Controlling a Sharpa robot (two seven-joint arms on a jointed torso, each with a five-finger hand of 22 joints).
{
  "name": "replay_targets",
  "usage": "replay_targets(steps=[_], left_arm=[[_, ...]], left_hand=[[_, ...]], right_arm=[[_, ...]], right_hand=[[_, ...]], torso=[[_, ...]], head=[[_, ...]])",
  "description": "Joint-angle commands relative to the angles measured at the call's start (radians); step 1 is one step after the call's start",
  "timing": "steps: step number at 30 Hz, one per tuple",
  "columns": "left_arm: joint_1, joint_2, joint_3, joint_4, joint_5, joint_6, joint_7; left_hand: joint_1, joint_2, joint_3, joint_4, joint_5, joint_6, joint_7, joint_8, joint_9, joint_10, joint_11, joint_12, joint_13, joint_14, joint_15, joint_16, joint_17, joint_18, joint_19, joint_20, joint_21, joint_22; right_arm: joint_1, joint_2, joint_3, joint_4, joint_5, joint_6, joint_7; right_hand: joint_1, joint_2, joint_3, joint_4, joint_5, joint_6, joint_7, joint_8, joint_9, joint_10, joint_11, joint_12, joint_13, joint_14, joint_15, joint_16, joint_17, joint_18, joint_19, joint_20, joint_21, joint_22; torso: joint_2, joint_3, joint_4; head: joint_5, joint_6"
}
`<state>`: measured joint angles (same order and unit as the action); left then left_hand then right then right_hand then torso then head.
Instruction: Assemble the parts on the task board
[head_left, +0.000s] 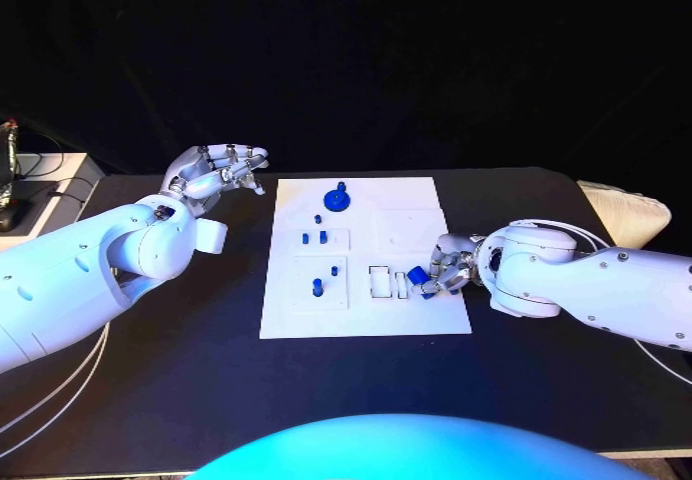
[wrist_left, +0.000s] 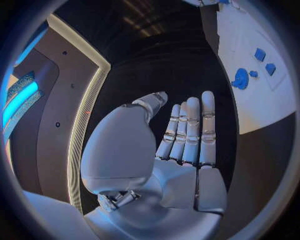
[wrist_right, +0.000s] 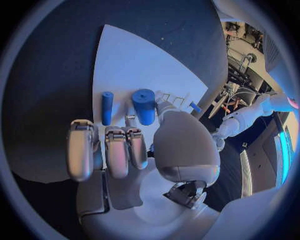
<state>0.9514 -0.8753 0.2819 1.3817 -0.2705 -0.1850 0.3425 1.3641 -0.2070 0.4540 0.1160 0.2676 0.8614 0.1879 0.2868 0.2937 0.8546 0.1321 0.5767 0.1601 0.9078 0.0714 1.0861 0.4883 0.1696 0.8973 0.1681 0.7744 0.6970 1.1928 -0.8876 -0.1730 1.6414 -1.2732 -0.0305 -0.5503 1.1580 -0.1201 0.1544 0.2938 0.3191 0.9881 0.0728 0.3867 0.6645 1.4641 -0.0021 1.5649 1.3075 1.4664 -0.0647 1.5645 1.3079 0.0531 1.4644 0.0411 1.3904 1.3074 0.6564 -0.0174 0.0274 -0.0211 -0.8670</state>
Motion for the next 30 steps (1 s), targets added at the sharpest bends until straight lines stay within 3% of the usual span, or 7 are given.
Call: replay_targets(steps=[1,5,8,18,27,30], left_arm=[[0.000,0.000,0.001,0.001,0.005,0.021,0.002],[0.000,0.000,0.001,0.000,0.006,0.024,0.001],[0.000,-0.001,0.001,0.000,0.006,0.026,0.000],[0.000,0.001,0.001,-0.002,0.007,0.031,-0.002],[0.000,-0.001,0.001,-0.001,0.007,0.035,-0.003],[0.000,-0.001,0.001,0.000,0.007,0.036,-0.003]], left_hand=[[-0.007,0.004,-0.001,0.006,-0.001,-0.004,-0.001,0.002,-0.001,0.005,0.000,-0.005,-0.001,0.004,-0.003,-0.001,0.001,0.014,0.005,-0.002,-0.005,-0.001],[-0.004,0.005,0.000,0.006,0.000,-0.004,-0.001,0.002,-0.002,0.004,0.000,-0.006,-0.002,0.004,-0.003,-0.001,0.001,0.014,0.006,-0.002,-0.007,-0.002],[-0.004,0.005,0.000,0.006,0.000,-0.004,-0.001,0.002,-0.002,0.004,0.000,-0.006,-0.002,0.004,-0.003,-0.001,0.001,0.014,0.006,-0.002,-0.007,-0.002],[-0.002,0.006,0.001,0.006,0.000,-0.004,-0.001,0.003,-0.002,0.003,0.000,-0.007,-0.002,0.004,-0.003,-0.001,0.001,0.014,0.007,-0.002,-0.008,-0.003],[-0.002,0.006,0.001,0.006,0.000,-0.004,-0.001,0.003,-0.002,0.003,0.000,-0.007,-0.002,0.004,-0.003,-0.001,0.001,0.014,0.007,-0.002,-0.008,-0.003],[-0.002,0.006,0.001,0.006,0.000,-0.004,-0.001,0.003,-0.002,0.003,0.000,-0.007,-0.002,0.004,-0.003,-0.001,0.001,0.014,0.007,-0.002,-0.008,-0.003]], right_arm=[[-0.007,-0.009,-0.005,0.001,-0.008,-0.031,-0.014],[-0.005,-0.023,-0.005,0.024,0.041,-0.064,-0.012],[0.009,-0.036,-0.003,0.048,0.106,-0.089,-0.010],[0.052,-0.037,-0.002,0.084,0.279,-0.113,-0.008],[0.054,0.021,-0.003,0.068,0.336,-0.100,-0.009],[0.048,0.043,-0.004,0.055,0.336,-0.098,-0.010]], right_hand=[[0.068,0.019,0.073,-0.011,0.062,0.004,-0.010,-0.007,0.003,0.102,-0.008,-0.001,0.257,0.104,-0.009,0.006,0.260,-0.016,0.056,-0.009,0.002,0.177],[0.052,-0.014,0.145,-0.008,0.115,0.011,-0.009,-0.010,0.008,0.102,-0.009,0.000,0.258,0.104,-0.009,0.006,0.261,-0.017,0.058,-0.009,0.004,0.180],[0.039,-0.025,0.166,-0.007,0.124,0.012,-0.009,-0.010,0.011,0.103,-0.008,0.000,0.258,0.104,-0.009,0.006,0.262,-0.017,0.058,-0.009,0.005,0.181],[-0.010,-0.045,0.192,-0.005,0.114,0.015,-0.006,-0.012,0.016,0.102,-0.006,-0.001,0.257,0.104,-0.007,0.006,0.262,-0.017,0.059,-0.008,0.006,0.183],[-0.028,-0.053,0.198,-0.006,0.102,0.015,-0.005,-0.013,0.018,0.101,-0.005,-0.003,0.256,0.104,-0.006,0.006,0.262,-0.017,0.058,-0.007,0.003,0.183],[-0.049,-0.060,0.200,-0.005,0.079,0.016,-0.004,-0.013,0.021,0.100,-0.004,-0.005,0.254,0.104,-0.005,0.005,0.259,-0.016,0.057,-0.006,-0.001,0.182]], torso=[[-0.001,0.0005,-0.0013],[-0.001,0.0000,-0.0011],[-0.001,-0.0005,-0.0012],[-0.001,-0.0012,-0.0012],[0.001,-0.0002,-0.0011],[0.002,-0.0001,-0.0006]], head=[[0.002,0.001],[-0.001,0.003],[-0.002,0.005],[-0.002,0.007],[0.004,0.004],[0.004,0.003]])
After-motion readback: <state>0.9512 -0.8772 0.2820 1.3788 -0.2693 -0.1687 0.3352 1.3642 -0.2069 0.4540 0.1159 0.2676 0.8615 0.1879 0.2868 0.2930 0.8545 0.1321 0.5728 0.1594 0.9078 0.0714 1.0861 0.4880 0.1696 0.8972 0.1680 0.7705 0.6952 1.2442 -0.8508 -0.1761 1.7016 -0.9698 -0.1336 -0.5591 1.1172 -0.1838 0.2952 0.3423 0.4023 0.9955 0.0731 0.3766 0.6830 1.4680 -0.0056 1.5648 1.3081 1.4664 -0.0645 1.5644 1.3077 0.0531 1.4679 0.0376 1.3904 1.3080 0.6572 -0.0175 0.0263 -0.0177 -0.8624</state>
